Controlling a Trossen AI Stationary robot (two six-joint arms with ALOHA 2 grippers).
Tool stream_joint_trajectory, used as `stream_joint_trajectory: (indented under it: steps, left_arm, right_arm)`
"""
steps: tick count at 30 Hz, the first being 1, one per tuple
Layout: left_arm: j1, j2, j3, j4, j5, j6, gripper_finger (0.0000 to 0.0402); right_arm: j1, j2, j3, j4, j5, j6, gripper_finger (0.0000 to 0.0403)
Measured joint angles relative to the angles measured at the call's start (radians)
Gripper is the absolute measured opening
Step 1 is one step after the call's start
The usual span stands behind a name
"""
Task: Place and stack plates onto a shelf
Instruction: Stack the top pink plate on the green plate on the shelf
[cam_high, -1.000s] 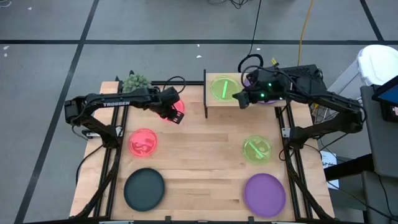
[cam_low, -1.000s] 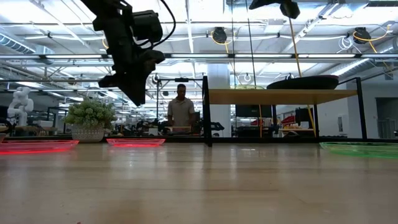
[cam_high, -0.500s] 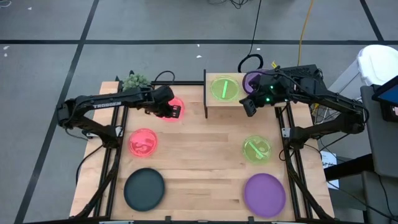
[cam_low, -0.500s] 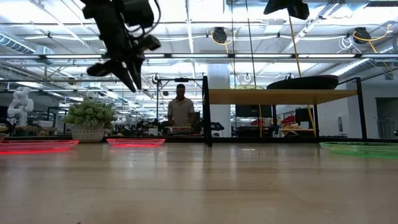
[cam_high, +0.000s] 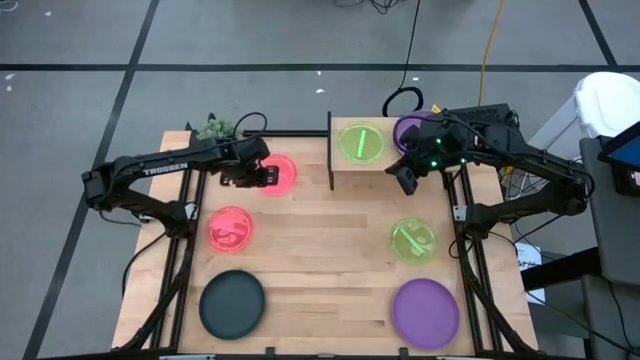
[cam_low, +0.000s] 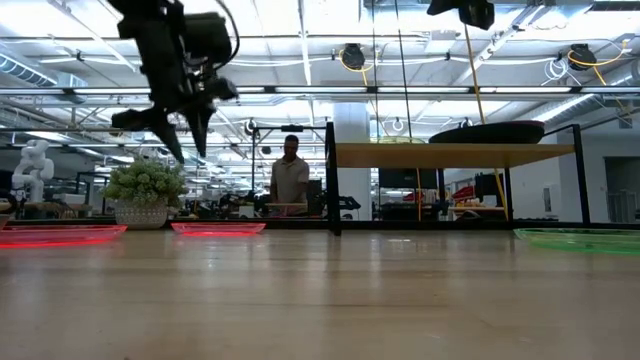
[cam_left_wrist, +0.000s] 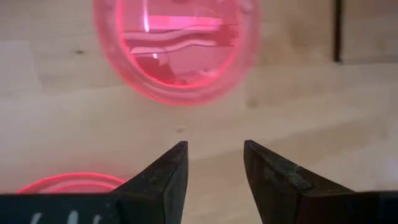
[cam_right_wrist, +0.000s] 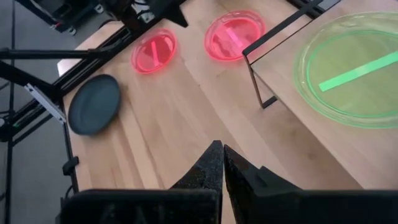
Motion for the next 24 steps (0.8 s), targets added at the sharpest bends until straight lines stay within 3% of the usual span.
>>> stream_joint_trajectory:
  steps: [8, 16, 24]
  left_arm:
    - [0.074, -0.002, -0.095, 0.083, -0.057, -0.102, 0.0165]
    - [0.158, -0.001, -0.195, 0.215, -0.056, -0.131, 0.0217]
    - [0.13, -0.011, -0.203, 0.157, 0.122, -0.006, 0.0219]
  right_arm:
    - [0.005, 0.0, 0.0, 0.0, 0.0, -0.048, 0.0]
    - [0.005, 0.0, 0.0, 0.0, 0.001, -0.064, 0.0]
    - [0.005, 0.0, 0.0, -0.009, 0.002, -0.038, 0.0]
